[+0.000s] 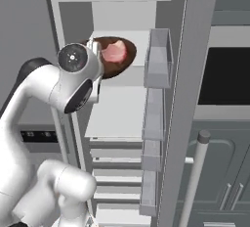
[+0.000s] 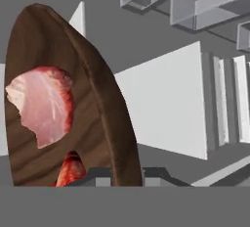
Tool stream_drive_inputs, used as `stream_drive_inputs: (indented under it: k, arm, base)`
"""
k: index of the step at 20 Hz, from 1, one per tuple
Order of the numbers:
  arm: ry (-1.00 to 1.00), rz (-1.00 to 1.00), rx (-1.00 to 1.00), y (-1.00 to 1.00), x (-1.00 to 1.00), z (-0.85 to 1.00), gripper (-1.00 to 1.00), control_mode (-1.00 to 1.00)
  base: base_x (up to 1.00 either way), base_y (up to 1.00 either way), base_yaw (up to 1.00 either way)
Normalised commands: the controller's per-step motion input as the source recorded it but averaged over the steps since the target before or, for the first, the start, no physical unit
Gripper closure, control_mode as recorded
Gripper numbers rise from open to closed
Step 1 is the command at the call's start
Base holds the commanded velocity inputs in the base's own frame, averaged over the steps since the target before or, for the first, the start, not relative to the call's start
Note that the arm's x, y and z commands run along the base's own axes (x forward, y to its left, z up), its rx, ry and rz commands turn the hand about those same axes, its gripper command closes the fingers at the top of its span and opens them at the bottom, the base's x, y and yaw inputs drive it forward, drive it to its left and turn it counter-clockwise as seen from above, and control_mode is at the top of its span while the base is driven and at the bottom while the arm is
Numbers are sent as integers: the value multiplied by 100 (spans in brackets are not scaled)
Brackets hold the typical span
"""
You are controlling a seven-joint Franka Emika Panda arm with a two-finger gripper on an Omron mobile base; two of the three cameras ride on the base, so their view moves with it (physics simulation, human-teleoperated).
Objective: Place the bowl with the lime and corn on the second highest shelf of the fridge. Place the bowl with the fish and steak on the top shelf of the fridge.
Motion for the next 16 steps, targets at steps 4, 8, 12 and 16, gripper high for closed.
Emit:
stream_drive_inputs:
  k: [4,8,12,16]
  arm:
    - [3,0,0,-18,95,3,100,-100]
    - [0,0,0,-8,92,0,100,-100]
    - [0,0,0,-1,96,-11,100,-100]
    - [3,0,0,-9,90,-26,100,-100]
  base:
    - [0,0,0]
    - [0,0,0]
    - [0,0,0]
    - [0,0,0]
